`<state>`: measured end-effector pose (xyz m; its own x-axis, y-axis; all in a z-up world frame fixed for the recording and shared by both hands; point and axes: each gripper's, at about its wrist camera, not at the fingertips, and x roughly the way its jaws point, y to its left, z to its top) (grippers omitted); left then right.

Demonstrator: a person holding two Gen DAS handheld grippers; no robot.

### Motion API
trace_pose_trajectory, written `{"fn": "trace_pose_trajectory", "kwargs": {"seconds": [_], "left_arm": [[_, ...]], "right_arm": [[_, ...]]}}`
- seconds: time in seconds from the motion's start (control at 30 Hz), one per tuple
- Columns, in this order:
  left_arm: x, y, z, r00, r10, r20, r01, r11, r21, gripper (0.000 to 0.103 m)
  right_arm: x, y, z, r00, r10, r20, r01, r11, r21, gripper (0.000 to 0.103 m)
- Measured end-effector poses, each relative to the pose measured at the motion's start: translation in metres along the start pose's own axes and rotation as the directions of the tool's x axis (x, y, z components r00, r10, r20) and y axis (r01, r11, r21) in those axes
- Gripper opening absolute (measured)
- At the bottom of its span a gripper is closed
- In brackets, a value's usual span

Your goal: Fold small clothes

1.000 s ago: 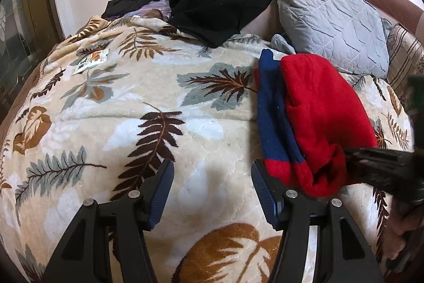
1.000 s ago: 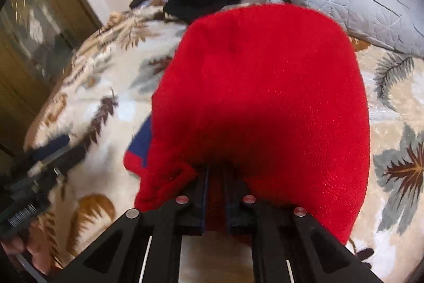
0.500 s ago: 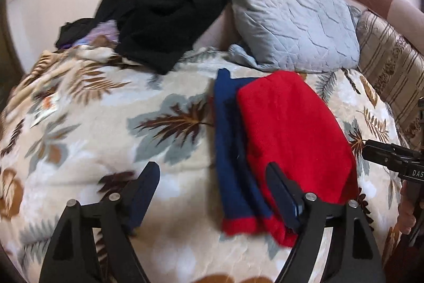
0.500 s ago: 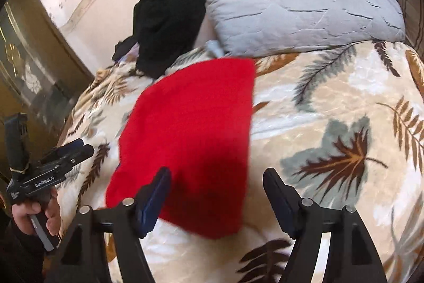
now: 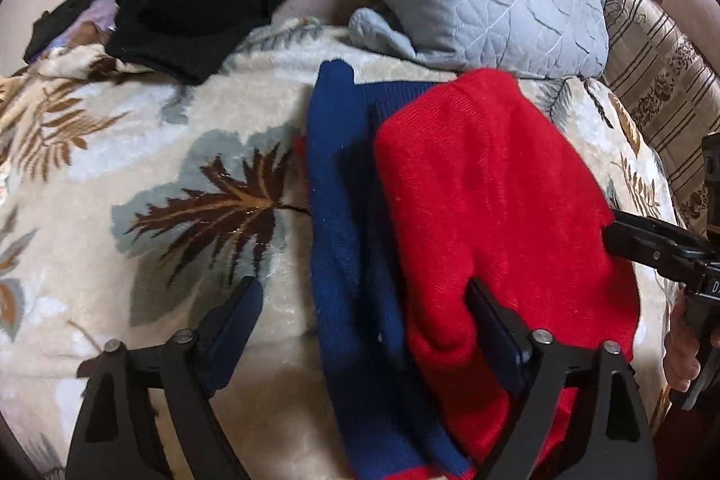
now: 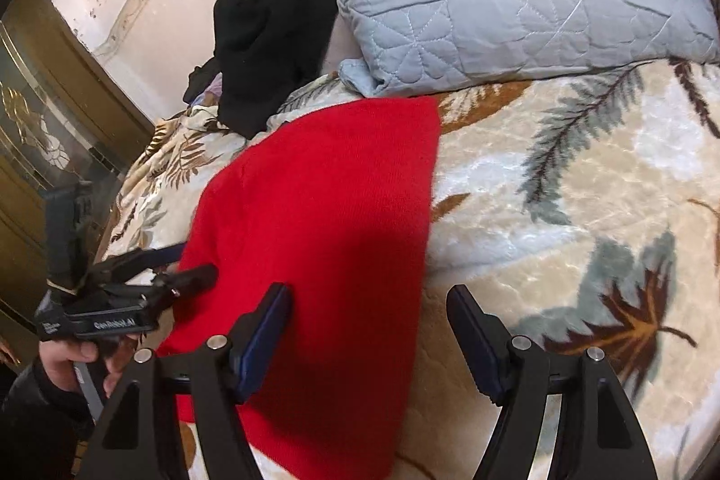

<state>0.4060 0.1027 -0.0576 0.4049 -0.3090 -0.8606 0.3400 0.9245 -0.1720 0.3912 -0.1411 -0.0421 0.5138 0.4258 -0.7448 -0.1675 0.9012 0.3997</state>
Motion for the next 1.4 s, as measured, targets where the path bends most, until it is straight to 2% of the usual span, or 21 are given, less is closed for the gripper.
{"fn": "trace_pose_trajectory", "kwargs": {"seconds": [0.13, 0.3, 0.37, 0.5, 0.57, 0.67, 0.87, 0.93, 0.97, 1.07, 1.27, 1.4], "left_arm": [[0.016, 0.011, 0.000, 0.996, -0.075, -0.045, 0.074, 0.997, -0.033, 0.099], [0.020, 0.012, -0.003, 0.995, -0.101, -0.019, 0.100, 0.995, -0.015, 0.099], [0.020, 0.011, -0.003, 0.992, -0.125, -0.013, 0.125, 0.992, -0.012, 0.091], [0.016, 0.006, 0.000, 0.979, -0.203, -0.027, 0.203, 0.979, 0.005, 0.056], [0.016, 0.006, 0.000, 0.978, -0.208, -0.031, 0.208, 0.978, 0.004, 0.055], [0.017, 0.013, -0.003, 0.967, -0.251, -0.033, 0.250, 0.967, -0.036, 0.054], [0.021, 0.020, -0.005, 0.954, -0.297, -0.036, 0.294, 0.954, -0.064, 0.053], [0.022, 0.022, -0.004, 0.950, -0.311, -0.039, 0.308, 0.949, -0.068, 0.049], [0.022, 0.024, -0.004, 0.948, -0.317, -0.040, 0.314, 0.947, -0.071, 0.047], [0.019, 0.025, -0.004, 0.943, -0.331, -0.042, 0.328, 0.942, -0.065, 0.041], [0.010, 0.019, -0.002, 0.954, -0.298, -0.035, 0.297, 0.954, -0.030, 0.036], [0.004, 0.020, -0.004, 0.955, -0.297, -0.011, 0.296, 0.954, -0.034, 0.033]], "right_arm": [[0.014, 0.000, 0.004, 0.999, 0.022, -0.024, -0.022, 1.000, 0.009, 0.076], [0.026, -0.007, 0.002, 0.997, 0.053, -0.053, -0.051, 0.998, 0.038, 0.081], [0.030, -0.011, 0.000, 0.994, 0.081, -0.067, -0.077, 0.995, 0.056, 0.081], [0.035, -0.017, -0.005, 0.987, 0.141, -0.083, -0.133, 0.987, 0.088, 0.081], [0.040, -0.018, -0.007, 0.978, 0.182, -0.105, -0.172, 0.980, 0.101, 0.081], [0.047, -0.018, -0.007, 0.967, 0.218, -0.129, -0.202, 0.971, 0.124, 0.083], [0.058, -0.021, -0.007, 0.961, 0.240, -0.137, -0.221, 0.965, 0.141, 0.086], [0.060, -0.020, -0.006, 0.961, 0.237, -0.141, -0.218, 0.967, 0.135, 0.086], [0.061, -0.017, -0.005, 0.963, 0.228, -0.143, -0.211, 0.970, 0.123, 0.086], [0.061, -0.013, -0.003, 0.962, 0.229, -0.147, -0.215, 0.971, 0.106, 0.074], [0.056, -0.014, -0.002, 0.964, 0.225, -0.139, -0.213, 0.972, 0.099, 0.061], [0.053, -0.009, 0.001, 0.969, 0.205, -0.140, -0.197, 0.978, 0.067, 0.057]]}}
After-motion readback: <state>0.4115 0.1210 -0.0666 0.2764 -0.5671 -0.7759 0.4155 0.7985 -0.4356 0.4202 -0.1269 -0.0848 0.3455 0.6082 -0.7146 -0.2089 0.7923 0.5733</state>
